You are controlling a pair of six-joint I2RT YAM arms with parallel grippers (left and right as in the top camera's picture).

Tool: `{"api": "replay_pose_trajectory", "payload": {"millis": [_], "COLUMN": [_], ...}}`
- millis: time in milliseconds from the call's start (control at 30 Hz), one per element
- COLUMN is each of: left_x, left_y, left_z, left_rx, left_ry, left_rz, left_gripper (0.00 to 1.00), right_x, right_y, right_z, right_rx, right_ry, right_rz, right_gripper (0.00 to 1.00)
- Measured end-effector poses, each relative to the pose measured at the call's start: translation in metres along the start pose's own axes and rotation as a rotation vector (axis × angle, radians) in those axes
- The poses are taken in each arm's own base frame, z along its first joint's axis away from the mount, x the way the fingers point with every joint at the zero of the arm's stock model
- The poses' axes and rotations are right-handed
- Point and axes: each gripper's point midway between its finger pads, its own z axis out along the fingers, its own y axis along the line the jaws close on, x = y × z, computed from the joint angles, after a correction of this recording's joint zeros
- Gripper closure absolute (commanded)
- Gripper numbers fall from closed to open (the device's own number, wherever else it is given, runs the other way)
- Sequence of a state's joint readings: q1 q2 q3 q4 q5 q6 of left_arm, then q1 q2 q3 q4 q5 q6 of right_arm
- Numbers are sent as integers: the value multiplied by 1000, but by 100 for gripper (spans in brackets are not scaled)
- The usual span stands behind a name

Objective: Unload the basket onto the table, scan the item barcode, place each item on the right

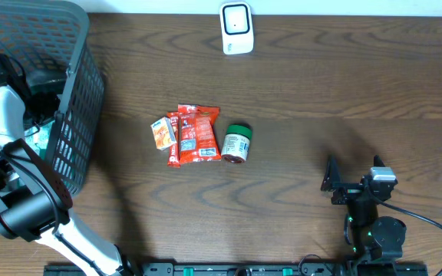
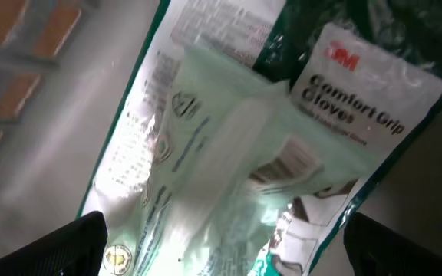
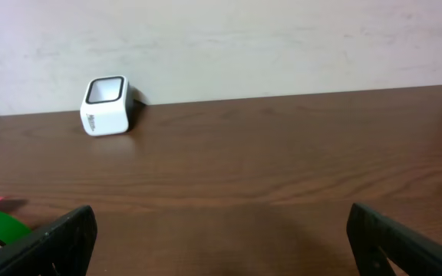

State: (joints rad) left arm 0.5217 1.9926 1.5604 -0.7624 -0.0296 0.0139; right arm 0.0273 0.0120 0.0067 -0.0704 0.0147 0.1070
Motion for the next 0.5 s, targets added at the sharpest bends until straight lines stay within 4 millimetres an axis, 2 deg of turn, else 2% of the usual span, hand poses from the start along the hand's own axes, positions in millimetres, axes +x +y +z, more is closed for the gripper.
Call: {"api": "replay_pose_trajectory", "payload": {"millis": [300, 500], "left_x": [-3, 8], "left_y": [-7, -9], "left_z": [3, 27], "left_rx": [36, 38], "left_ry": [-12, 51], "left_rz": [71, 76], "left_gripper": [2, 2], "right_x": [0, 0], "right_y": [0, 0], "right_z": [0, 0], "right_rx": [0, 0], "right_ry": [0, 0], "right_rz": [0, 0], "right_gripper": [1, 1]}}
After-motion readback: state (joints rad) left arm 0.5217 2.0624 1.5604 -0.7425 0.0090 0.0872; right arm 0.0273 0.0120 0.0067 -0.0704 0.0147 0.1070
